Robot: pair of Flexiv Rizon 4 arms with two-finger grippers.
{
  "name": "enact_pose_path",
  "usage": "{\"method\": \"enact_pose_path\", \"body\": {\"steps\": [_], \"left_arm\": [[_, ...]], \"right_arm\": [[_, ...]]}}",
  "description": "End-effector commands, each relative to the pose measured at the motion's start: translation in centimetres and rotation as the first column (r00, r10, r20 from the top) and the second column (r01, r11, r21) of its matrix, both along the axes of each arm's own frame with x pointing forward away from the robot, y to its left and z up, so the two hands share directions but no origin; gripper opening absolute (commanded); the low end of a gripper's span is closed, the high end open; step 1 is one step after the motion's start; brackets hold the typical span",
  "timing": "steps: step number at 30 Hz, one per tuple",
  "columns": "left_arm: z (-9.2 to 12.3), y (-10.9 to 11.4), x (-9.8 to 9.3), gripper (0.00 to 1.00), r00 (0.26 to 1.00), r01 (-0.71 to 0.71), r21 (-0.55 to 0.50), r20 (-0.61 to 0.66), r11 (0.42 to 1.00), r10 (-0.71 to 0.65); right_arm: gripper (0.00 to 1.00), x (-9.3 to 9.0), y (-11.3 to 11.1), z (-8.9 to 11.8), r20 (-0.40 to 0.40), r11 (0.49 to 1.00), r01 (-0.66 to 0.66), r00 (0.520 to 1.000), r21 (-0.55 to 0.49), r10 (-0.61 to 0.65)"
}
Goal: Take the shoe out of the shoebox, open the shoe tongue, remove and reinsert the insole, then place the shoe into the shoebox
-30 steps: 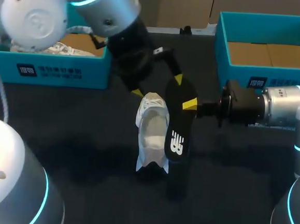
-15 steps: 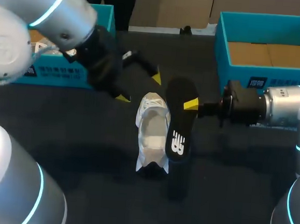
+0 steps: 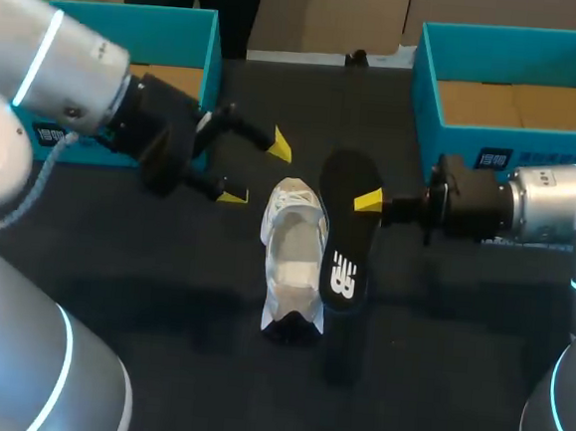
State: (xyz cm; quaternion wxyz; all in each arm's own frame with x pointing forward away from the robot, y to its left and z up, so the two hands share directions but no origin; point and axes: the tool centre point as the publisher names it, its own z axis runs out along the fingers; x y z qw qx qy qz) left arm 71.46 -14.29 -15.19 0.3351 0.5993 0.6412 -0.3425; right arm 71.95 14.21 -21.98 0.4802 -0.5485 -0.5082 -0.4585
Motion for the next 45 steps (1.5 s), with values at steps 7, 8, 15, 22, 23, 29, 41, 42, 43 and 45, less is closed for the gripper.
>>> {"method": "enact_pose_path", "body": {"steps": [7, 8, 15, 22, 23, 29, 41, 42, 43, 45], "left_arm": [[-0.5, 0.3, -0.3, 1.00, 1.000, -0.009, -0.227, 0.015, 0.974, 0.012], [-0.5, 0.3, -0.3, 1.00, 1.000, -0.009, -0.227, 0.015, 0.974, 0.012], [-1.1, 0.2, -0.4, 1.00, 1.000, 0.015, -0.227, 0.022, 0.974, -0.010], [-3.2, -0.4, -0.1, 1.00, 1.000, 0.006, -0.285, 0.007, 0.958, -0.004], [-3.4, -0.5, -0.1, 1.00, 1.000, -0.001, -0.300, -0.004, 0.954, -0.001], [-4.0, -1.1, 0.5, 1.00, 0.999, -0.044, -0.382, -0.013, 0.923, 0.042], [-4.6, -2.9, 1.9, 1.00, 0.998, -0.063, -0.451, -0.007, 0.891, 0.067], [-4.7, -3.1, 2.1, 1.00, 0.998, -0.062, -0.453, -0.006, 0.889, 0.067], [-4.8, -3.3, 2.2, 1.00, 0.998, -0.061, -0.454, -0.006, 0.889, 0.066], [-4.8, -3.8, 2.4, 1.00, 0.998, -0.056, -0.467, -0.003, 0.882, 0.062]], "right_arm": [[0.00, -0.3, -0.1, 0.5, -0.002, 1.000, -0.012, 1.000, 0.002, 0.012], [0.00, -0.4, -0.1, 0.6, 0.003, 1.000, -0.012, 1.000, 0.010, 0.012], [0.00, -0.9, 0.4, 1.5, 0.028, 0.997, -0.012, 1.000, 0.077, 0.010], [0.00, -1.0, 1.5, 2.4, 0.031, 0.995, -0.032, 0.999, 0.096, 0.029], [0.00, -1.0, 1.5, 2.5, 0.030, 0.995, -0.032, 0.999, 0.096, 0.029], [0.00, -1.4, 1.9, 2.7, 0.024, 0.994, -0.028, 0.999, 0.101, 0.026], [0.00, -2.1, 3.3, 3.0, 0.027, 0.993, -0.044, 0.999, 0.114, 0.041], [0.00, -2.2, 3.5, 3.0, 0.028, 0.992, -0.046, 0.999, 0.115, 0.044], [0.00, -2.3, 3.6, 3.0, 0.028, 0.992, -0.048, 0.999, 0.116, 0.045], [0.00, -2.4, 3.8, 3.0, 0.029, 0.992, -0.052, 0.998, 0.119, 0.049]]}}
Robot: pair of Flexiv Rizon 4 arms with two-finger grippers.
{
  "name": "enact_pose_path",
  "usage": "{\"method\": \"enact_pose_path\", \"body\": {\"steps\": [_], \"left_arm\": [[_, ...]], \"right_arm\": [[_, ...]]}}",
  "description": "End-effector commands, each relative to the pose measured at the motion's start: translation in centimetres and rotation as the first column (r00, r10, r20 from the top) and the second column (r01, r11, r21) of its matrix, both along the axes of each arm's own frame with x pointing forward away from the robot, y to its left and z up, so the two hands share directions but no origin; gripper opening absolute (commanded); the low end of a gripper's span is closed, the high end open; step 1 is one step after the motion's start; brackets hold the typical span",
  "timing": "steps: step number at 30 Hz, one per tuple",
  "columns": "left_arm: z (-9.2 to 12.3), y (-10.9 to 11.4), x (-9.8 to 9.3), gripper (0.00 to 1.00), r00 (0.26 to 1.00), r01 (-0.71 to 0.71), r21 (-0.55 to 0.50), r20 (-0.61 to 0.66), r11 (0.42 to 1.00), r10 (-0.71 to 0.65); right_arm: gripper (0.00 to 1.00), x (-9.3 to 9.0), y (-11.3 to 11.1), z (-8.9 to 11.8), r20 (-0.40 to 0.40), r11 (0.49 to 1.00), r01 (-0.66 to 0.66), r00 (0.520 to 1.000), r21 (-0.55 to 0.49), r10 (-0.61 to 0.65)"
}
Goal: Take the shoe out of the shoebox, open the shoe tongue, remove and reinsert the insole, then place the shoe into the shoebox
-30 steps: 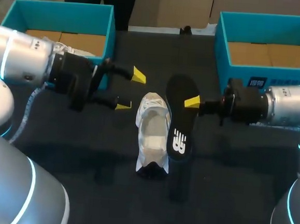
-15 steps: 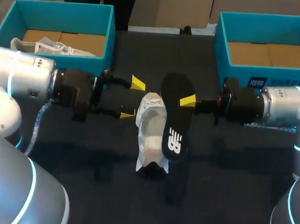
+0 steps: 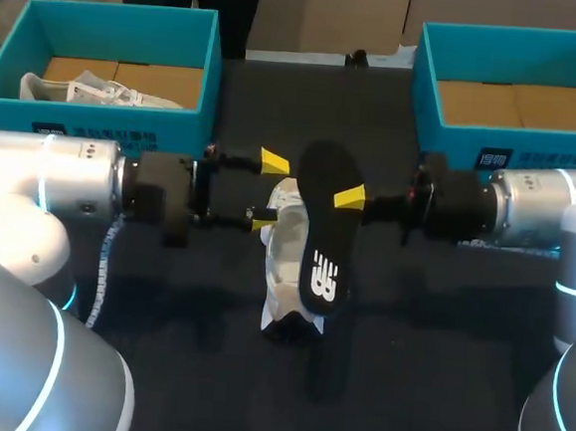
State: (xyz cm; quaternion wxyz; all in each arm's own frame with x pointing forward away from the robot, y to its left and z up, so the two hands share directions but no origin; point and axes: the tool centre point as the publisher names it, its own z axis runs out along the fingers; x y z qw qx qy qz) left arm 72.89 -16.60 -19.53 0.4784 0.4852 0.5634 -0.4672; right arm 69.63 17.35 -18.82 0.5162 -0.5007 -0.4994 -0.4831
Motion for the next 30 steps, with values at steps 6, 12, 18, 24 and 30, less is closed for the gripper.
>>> {"method": "enact_pose_path", "body": {"steps": [6, 12, 18, 24, 30], "left_arm": [[-0.5, -2.7, 1.2, 0.80, 1.000, 0.022, -0.028, 0.011, 0.999, -0.021], [-0.7, -3.5, 1.5, 0.42, 0.999, 0.030, -0.032, 0.012, 0.999, -0.030], [-0.8, -4.4, 1.5, 0.30, 0.999, 0.033, -0.039, 0.010, 0.999, -0.033], [-0.8, -5.0, 1.3, 0.24, 0.999, 0.038, -0.045, 0.008, 0.998, -0.038], [-0.8, -5.3, 1.2, 0.22, 0.999, 0.040, -0.052, 0.007, 0.998, -0.040]], "right_arm": [[0.00, -0.3, 1.2, -0.3, 0.001, 1.000, -0.014, 1.000, 0.002, 0.014], [0.00, -0.4, 1.6, -0.3, 0.009, 1.000, -0.026, 1.000, 0.011, 0.026], [0.00, -0.3, 1.7, -0.4, 0.011, 0.999, -0.031, 0.999, 0.014, 0.030], [0.00, -0.3, 1.6, -0.4, 0.013, 1.000, -0.022, 1.000, 0.010, 0.022], [0.00, -0.3, 1.5, -0.4, 0.015, 1.000, -0.020, 1.000, 0.008, 0.020]]}}
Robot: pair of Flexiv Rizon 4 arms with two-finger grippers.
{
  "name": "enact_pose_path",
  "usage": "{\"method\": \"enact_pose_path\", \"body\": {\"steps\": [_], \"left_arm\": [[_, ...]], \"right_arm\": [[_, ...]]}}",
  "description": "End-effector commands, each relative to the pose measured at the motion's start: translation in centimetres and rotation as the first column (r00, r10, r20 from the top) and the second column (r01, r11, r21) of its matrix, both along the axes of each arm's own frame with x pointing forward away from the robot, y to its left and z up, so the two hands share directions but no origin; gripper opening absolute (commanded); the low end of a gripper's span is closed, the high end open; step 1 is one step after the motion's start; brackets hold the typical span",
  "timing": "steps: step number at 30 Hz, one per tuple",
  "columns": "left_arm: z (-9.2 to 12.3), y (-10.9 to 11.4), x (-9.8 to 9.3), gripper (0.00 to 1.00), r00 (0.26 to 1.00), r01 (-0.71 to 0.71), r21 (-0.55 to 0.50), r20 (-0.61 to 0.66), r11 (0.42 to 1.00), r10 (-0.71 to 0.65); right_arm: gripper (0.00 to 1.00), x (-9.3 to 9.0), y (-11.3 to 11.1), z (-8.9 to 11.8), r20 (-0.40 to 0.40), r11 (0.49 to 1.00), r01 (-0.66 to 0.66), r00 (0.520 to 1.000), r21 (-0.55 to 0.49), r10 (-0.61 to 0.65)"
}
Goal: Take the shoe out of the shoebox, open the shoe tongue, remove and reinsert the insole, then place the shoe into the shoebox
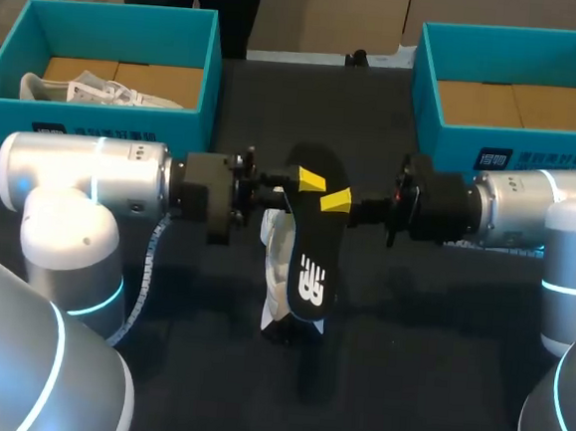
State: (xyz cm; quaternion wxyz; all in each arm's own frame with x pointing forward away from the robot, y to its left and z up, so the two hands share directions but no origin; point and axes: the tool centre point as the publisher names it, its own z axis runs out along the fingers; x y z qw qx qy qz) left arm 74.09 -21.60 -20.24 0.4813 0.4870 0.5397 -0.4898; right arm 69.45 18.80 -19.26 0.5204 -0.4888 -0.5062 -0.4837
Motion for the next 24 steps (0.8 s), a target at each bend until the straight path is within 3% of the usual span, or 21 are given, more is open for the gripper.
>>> {"method": "enact_pose_path", "body": {"steps": [1, 3, 7, 12, 13, 14, 15, 24], "left_arm": [[-0.2, -0.4, -0.1, 0.20, 1.000, -0.004, -0.003, 0.000, 1.000, 0.004], [-0.3, -0.3, -0.1, 0.17, 1.000, -0.009, -0.004, -0.004, 1.000, 0.009], [-0.5, -0.3, -0.2, 0.01, 1.000, -0.011, -0.003, -0.009, 1.000, 0.011], [-0.6, -0.4, -0.4, 0.00, 1.000, -0.006, -0.005, -0.018, 1.000, 0.006], [-0.6, -0.4, -0.4, 0.00, 1.000, -0.005, -0.005, -0.019, 1.000, 0.005], [-0.6, -0.4, -0.4, 0.00, 1.000, -0.004, -0.005, -0.021, 1.000, 0.004], [-0.7, -0.4, -0.4, 0.00, 1.000, -0.002, -0.004, -0.022, 1.000, 0.002], [-0.3, 0.6, -0.7, 0.00, 0.998, 0.006, -0.024, -0.058, 1.000, -0.007]], "right_arm": [[0.00, -0.1, 0.0, 0.0, 0.000, 1.000, 0.001, 1.000, -0.002, -0.001], [0.00, -0.1, 0.0, 0.0, 0.000, 1.000, 0.000, 1.000, -0.002, 0.000], [0.00, -0.1, 0.0, 0.0, 0.002, 1.000, 0.000, 1.000, 0.000, 0.000], [0.00, -0.2, 0.0, -0.2, 0.007, 1.000, 0.001, 1.000, 0.006, -0.001], [0.12, -0.3, -0.1, -0.3, 0.011, 1.000, 0.011, 1.000, 0.000, -0.011], [0.68, -0.3, -0.2, -0.4, 0.015, 1.000, 0.022, 1.000, -0.011, -0.022], [1.00, -0.4, -0.4, -0.5, 0.023, 0.999, 0.035, 0.999, -0.012, -0.035], [1.00, -0.8, -3.1, -2.0, 0.051, 0.993, 0.103, 0.994, -0.052, -0.101]]}}
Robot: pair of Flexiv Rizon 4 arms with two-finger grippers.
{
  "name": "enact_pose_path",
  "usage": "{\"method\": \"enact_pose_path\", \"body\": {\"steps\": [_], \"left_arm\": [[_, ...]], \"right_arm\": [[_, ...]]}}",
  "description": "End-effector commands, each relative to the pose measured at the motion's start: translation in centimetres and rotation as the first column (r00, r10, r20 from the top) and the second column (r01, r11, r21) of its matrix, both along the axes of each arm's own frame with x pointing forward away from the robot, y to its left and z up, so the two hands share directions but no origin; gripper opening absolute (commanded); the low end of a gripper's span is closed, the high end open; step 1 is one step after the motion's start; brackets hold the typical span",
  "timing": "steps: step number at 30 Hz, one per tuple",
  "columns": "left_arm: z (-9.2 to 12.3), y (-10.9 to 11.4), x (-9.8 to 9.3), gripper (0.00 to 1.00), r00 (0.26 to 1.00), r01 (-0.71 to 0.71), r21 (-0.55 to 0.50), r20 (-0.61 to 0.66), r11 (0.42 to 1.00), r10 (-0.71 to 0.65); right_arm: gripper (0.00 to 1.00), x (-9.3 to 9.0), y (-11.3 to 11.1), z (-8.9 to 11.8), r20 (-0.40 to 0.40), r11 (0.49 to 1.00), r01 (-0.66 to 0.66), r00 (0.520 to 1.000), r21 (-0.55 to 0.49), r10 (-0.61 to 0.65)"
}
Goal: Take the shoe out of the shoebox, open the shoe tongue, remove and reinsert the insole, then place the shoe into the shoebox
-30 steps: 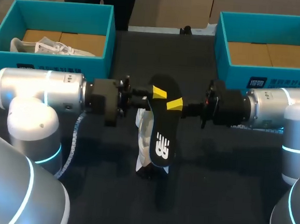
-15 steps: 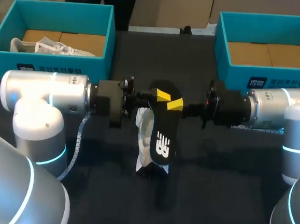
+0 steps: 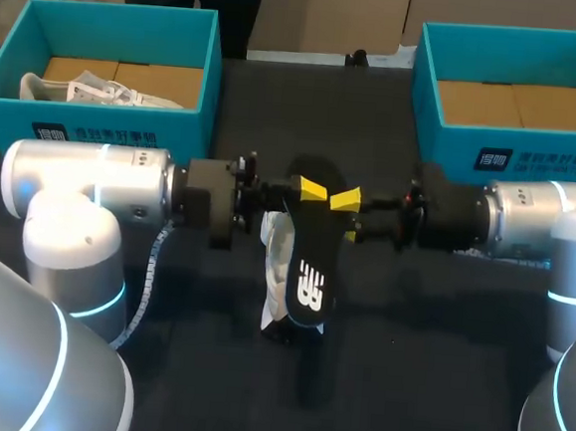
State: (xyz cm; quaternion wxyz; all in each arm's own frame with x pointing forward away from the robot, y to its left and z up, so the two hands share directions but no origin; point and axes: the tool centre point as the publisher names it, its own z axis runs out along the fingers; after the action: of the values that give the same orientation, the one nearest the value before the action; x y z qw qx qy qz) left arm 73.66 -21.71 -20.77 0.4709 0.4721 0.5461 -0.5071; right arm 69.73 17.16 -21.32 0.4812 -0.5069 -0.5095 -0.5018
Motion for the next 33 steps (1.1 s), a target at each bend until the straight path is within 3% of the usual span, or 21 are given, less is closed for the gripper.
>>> {"method": "enact_pose_path", "body": {"steps": [1, 11, 13, 30, 33], "left_arm": [[0.3, 0.8, -0.3, 0.00, 1.000, 0.001, -0.008, -0.010, 1.000, -0.001], [1.7, 2.2, -0.8, 0.00, 1.000, 0.000, -0.029, -0.027, 1.000, -0.001], [1.9, 2.3, -0.8, 0.00, 1.000, 0.000, -0.037, -0.030, 0.999, -0.001], [2.2, 2.5, -0.9, 0.00, 0.999, -0.007, -0.044, -0.039, 0.999, 0.005], [2.2, 2.5, -0.9, 0.00, 0.999, -0.007, -0.044, -0.039, 0.999, 0.005]], "right_arm": [[1.00, -1.1, -1.7, 0.0, 0.010, 0.999, 0.033, 0.999, -0.016, -0.032], [1.00, -1.1, -4.5, -1.2, 0.022, 0.995, 0.071, 0.997, -0.071, -0.070], [1.00, -1.0, -4.8, -1.3, 0.017, 0.982, 0.087, 0.996, -0.168, -0.085], [1.00, -1.0, -4.8, -1.3, 0.017, 0.982, 0.087, 0.996, -0.168, -0.085], [1.00, -0.5, -5.3, -0.8, 0.163, 0.964, 0.044, 0.987, -0.262, -0.001]]}}
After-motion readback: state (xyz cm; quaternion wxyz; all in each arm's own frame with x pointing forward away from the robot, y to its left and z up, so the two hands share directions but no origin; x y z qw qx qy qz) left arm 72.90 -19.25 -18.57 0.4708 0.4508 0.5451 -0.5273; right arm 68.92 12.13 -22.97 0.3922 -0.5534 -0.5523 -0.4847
